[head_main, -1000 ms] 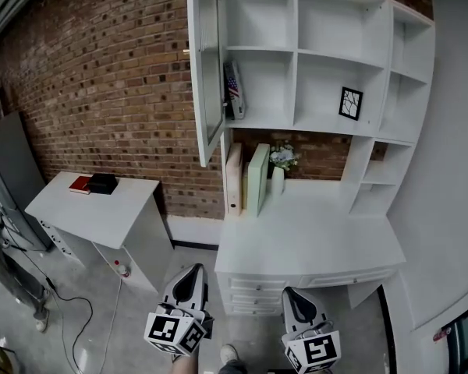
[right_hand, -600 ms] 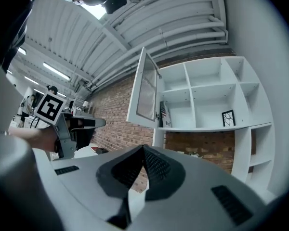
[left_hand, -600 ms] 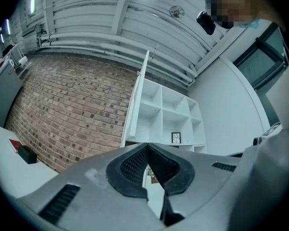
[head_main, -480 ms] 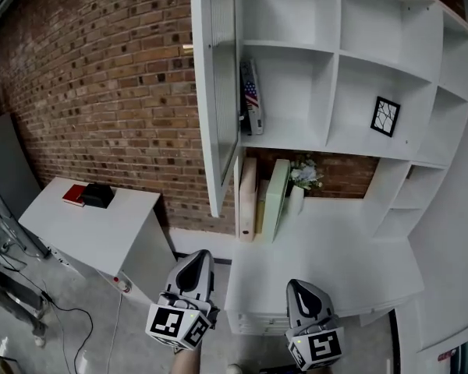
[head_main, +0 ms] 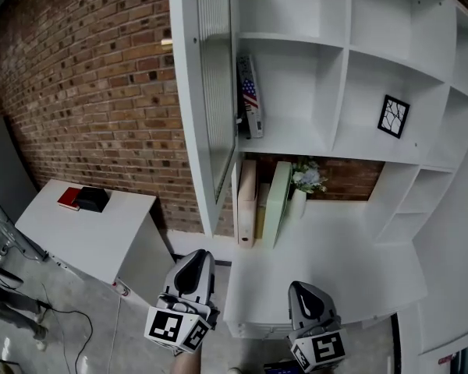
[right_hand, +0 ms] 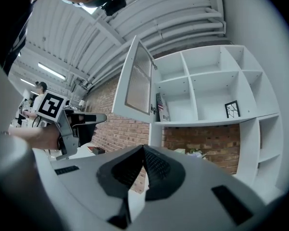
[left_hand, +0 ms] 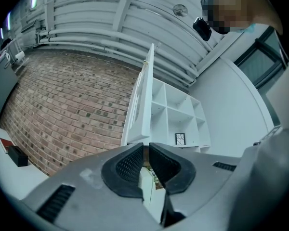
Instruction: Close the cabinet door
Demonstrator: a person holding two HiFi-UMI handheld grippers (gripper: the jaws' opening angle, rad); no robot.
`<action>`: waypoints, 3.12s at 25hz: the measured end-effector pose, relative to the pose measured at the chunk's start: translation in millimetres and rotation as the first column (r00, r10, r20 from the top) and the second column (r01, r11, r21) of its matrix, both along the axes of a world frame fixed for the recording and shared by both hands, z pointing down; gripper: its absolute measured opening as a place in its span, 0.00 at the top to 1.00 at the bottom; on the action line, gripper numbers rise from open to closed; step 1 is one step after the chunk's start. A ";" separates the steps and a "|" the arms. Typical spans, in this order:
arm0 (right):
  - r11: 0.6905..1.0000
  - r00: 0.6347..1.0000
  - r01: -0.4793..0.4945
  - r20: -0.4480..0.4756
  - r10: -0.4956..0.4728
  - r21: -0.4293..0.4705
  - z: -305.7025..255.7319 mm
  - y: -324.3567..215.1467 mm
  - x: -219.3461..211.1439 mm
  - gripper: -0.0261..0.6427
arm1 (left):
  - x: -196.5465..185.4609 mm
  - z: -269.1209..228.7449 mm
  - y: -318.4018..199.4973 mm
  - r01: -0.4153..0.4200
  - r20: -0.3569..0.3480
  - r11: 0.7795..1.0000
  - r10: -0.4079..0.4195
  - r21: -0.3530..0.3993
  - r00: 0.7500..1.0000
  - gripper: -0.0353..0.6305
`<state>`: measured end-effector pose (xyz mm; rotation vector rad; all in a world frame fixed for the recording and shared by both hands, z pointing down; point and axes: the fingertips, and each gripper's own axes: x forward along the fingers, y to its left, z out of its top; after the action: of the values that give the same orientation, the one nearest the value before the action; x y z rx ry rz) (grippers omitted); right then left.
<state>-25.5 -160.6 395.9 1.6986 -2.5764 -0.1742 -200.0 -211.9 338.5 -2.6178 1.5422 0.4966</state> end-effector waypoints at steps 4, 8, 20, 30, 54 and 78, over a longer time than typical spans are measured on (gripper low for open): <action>0.999 0.999 0.037 0.001 -0.037 0.000 -5.4 -12.8 4.0 0.96 | 4.0 -8.8 -8.0 0.022 0.001 1.000 -0.022 0.000 1.000 0.87; 0.996 0.996 0.086 0.026 -0.087 0.020 -19.5 -21.8 2.1 0.96 | 9.6 -19.7 -15.3 0.023 0.010 1.000 -0.023 0.001 1.000 0.78; 0.995 0.994 0.096 0.049 -0.097 0.015 -16.3 -37.6 21.5 0.96 | 10.1 -30.4 -36.9 0.101 0.072 0.995 -0.102 0.014 0.992 0.81; 0.996 0.994 0.091 0.062 -0.090 -0.018 -8.3 -42.0 33.7 0.96 | 31.1 -33.4 -33.4 0.086 0.115 0.996 -0.084 -0.007 0.990 0.81; 0.989 0.986 0.145 0.080 -0.146 0.012 -17.4 -61.2 60.1 0.96 | 119.3 -32.4 -37.6 0.017 0.202 1.000 -0.014 -0.012 0.979 0.74; 0.999 0.994 0.039 0.107 -0.036 -0.021 -14.6 -63.6 138.7 0.96 | 191.5 -38.3 -58.5 0.003 0.250 0.999 -0.012 0.036 0.968 0.72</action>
<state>113.2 -224.2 381.3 1.6970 -2.6758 -0.0565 -8.5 -270.4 300.1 -2.5298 1.4485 0.1809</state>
